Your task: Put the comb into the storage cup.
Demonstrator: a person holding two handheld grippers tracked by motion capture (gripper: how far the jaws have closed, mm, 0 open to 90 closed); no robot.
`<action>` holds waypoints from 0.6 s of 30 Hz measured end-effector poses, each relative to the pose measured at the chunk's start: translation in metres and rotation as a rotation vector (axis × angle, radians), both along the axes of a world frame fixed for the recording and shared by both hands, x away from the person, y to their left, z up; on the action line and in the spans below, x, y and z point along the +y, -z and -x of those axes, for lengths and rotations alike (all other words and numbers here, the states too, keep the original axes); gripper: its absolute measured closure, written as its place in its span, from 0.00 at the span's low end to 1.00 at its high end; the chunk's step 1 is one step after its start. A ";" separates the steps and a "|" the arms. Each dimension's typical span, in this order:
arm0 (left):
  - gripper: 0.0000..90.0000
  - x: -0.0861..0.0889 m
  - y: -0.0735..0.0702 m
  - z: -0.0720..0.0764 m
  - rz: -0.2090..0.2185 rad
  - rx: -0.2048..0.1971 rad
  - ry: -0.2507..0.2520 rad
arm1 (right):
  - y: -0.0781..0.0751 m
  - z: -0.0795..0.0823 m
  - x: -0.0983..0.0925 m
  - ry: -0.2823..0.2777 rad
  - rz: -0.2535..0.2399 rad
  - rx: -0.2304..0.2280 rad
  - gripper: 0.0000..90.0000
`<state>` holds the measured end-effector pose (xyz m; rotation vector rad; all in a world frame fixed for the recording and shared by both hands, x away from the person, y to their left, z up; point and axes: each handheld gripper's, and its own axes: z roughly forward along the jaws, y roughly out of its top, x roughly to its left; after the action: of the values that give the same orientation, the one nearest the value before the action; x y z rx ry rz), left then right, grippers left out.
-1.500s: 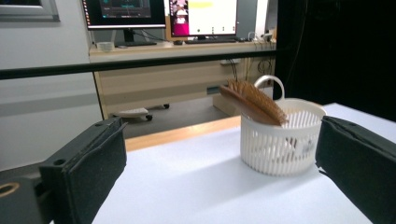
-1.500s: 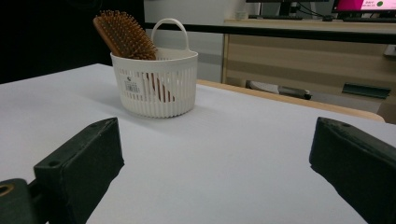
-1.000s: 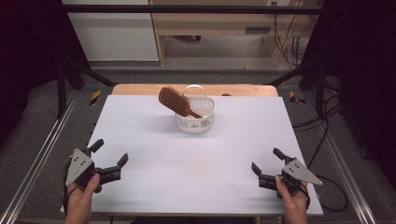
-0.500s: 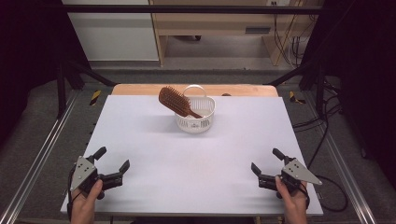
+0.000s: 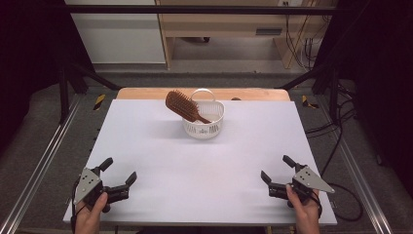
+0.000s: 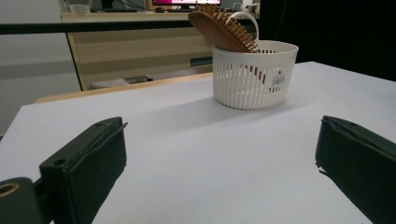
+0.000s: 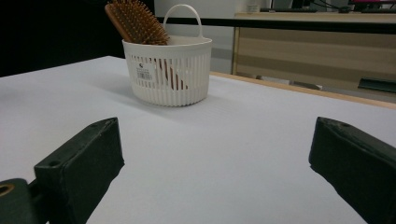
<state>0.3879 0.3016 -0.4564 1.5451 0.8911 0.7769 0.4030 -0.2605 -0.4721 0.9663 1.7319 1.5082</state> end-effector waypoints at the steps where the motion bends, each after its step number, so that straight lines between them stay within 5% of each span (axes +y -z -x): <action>1: 0.02 0.000 0.001 0.000 0.002 0.001 0.001 | 0.000 0.000 0.000 -0.002 -0.001 0.001 0.04; 12: 0.02 -0.006 0.005 0.010 0.031 0.001 0.006 | 0.003 -0.002 0.005 -0.030 -0.007 0.010 0.04; 18: 0.02 -0.002 0.005 0.011 0.052 -0.029 -0.044 | 0.005 -0.004 0.006 -0.031 -0.008 0.016 0.04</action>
<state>0.3766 0.2996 -0.4618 1.4698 0.9196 0.7994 0.4066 -0.2549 -0.4767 0.9619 1.7615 1.5319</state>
